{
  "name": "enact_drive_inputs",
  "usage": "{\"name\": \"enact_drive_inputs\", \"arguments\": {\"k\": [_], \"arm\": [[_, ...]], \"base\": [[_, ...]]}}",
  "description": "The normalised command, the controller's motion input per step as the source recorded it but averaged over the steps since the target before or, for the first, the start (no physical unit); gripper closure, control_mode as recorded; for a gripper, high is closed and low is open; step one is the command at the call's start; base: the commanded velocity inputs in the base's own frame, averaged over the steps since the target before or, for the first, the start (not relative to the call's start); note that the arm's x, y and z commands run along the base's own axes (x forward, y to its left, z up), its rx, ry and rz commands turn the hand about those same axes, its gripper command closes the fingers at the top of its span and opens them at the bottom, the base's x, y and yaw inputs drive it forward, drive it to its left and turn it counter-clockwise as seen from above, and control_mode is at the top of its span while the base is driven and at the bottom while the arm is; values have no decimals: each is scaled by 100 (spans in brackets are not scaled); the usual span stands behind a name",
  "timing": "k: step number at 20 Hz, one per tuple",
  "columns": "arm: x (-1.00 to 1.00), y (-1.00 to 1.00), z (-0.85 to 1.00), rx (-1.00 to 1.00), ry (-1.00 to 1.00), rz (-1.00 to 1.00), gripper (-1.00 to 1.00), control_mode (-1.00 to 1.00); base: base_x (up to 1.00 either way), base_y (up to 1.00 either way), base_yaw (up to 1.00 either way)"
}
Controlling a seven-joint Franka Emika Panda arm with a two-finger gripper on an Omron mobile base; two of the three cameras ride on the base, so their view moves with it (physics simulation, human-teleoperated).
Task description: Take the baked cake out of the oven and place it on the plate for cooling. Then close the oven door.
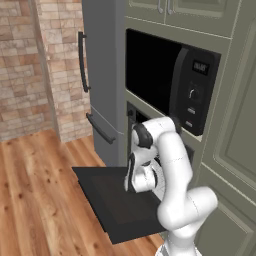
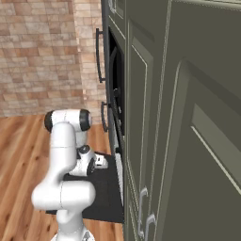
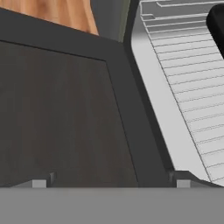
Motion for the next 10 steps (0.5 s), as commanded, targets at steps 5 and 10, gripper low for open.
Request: {"name": "enact_drive_inputs", "arguments": {"k": [5,10], "arm": [[-70,98,100,-2,-4,0,-100,-100],[-54,92,100,-7,-7,0,-100,-100]], "base": [[0,0,0],[0,0,0]]}}
